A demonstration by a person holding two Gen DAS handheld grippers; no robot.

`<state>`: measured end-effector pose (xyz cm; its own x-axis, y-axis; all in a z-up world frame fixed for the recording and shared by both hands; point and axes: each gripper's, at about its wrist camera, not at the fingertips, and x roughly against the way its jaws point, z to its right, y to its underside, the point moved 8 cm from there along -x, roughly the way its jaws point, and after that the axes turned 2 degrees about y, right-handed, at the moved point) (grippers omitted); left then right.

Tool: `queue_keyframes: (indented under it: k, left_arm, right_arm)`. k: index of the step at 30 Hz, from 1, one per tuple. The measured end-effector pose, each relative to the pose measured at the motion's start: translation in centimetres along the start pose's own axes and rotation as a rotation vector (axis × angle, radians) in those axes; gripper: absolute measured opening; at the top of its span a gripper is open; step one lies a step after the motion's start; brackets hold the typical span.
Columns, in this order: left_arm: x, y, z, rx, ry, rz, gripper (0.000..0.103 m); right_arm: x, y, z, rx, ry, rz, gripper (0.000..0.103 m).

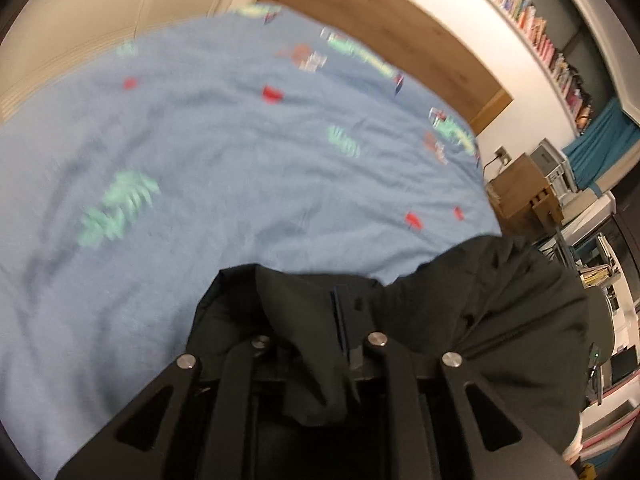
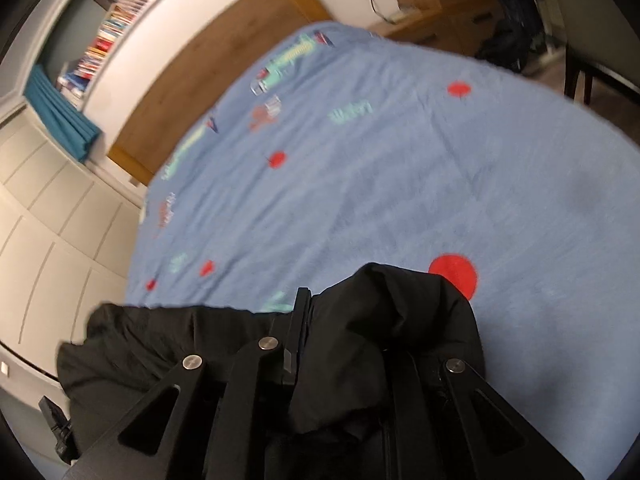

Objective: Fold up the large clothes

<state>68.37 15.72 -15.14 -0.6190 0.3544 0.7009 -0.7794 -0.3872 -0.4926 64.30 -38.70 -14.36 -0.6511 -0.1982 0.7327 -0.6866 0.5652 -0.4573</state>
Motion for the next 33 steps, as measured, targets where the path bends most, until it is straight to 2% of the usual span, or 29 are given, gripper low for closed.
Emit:
queue_keyframes:
  k: [3, 5, 6, 8, 9, 10, 13, 15, 19, 22, 24, 26, 30, 33]
  left_arm:
    - [-1.5, 0.6, -0.5, 0.025, 0.033, -0.010, 0.017]
    - [-0.9, 0.3, -0.4, 0.053, 0.072, 0.001, 0.023]
    - [0.0, -0.1, -0.4, 0.074, 0.100, 0.017, 0.029]
    - [2.6, -1.2, -0.4, 0.129, 0.168, 0.067, 0.043]
    - [3.9, -1.8, -0.4, 0.151, 0.200, 0.089, 0.050]
    - [5.2, -2.4, -0.2, 0.159, 0.213, 0.105, 0.053]
    - [8.7, -3.4, 1.0, 0.110, 0.189, 0.132, 0.054]
    - [10.3, -3.8, 1.8, 0.090, 0.175, 0.142, 0.054]
    - [13.1, -4.2, 2.4, 0.120, 0.194, 0.152, 0.056]
    - [15.7, -4.7, 2.6, 0.115, 0.191, 0.181, 0.063]
    - [17.9, -5.5, 2.2, 0.122, 0.183, 0.231, 0.067]
    - [19.9, -6.2, 1.6, 0.130, 0.165, 0.254, 0.068]
    - [21.9, -5.7, 3.2, 0.016, 0.075, 0.257, 0.068]
    - [20.9, -3.7, 5.8, -0.051, 0.053, 0.212, 0.068]
  right_arm:
    - [-1.3, 0.7, 0.1, 0.006, -0.009, -0.009, 0.011]
    - [-1.2, 0.5, 0.0, -0.003, -0.037, -0.004, 0.017]
    - [-0.9, 0.3, 0.0, -0.010, -0.054, -0.001, 0.022]
    - [0.7, -0.3, -0.2, -0.022, -0.101, 0.026, 0.037]
    - [1.6, -0.6, -0.6, -0.024, -0.116, 0.042, 0.055]
    - [2.5, -1.0, -0.9, -0.022, -0.123, 0.059, 0.066]
    - [6.3, -2.3, -2.2, 0.005, -0.120, 0.120, 0.077]
    - [8.9, -3.1, -3.5, 0.051, -0.089, 0.167, 0.079]
    - [12.9, -3.5, -6.7, 0.116, -0.101, 0.215, 0.081]
    - [14.8, -2.7, -9.6, 0.194, -0.117, 0.222, 0.081]
    - [15.6, -1.7, -11.7, 0.252, -0.133, 0.211, 0.081]
    - [15.9, -0.7, -13.1, 0.291, -0.144, 0.200, 0.081]
    - [16.2, 1.9, -16.2, 0.390, -0.151, 0.187, 0.081]
    - [15.6, 3.6, -18.0, 0.450, -0.145, 0.170, 0.082]
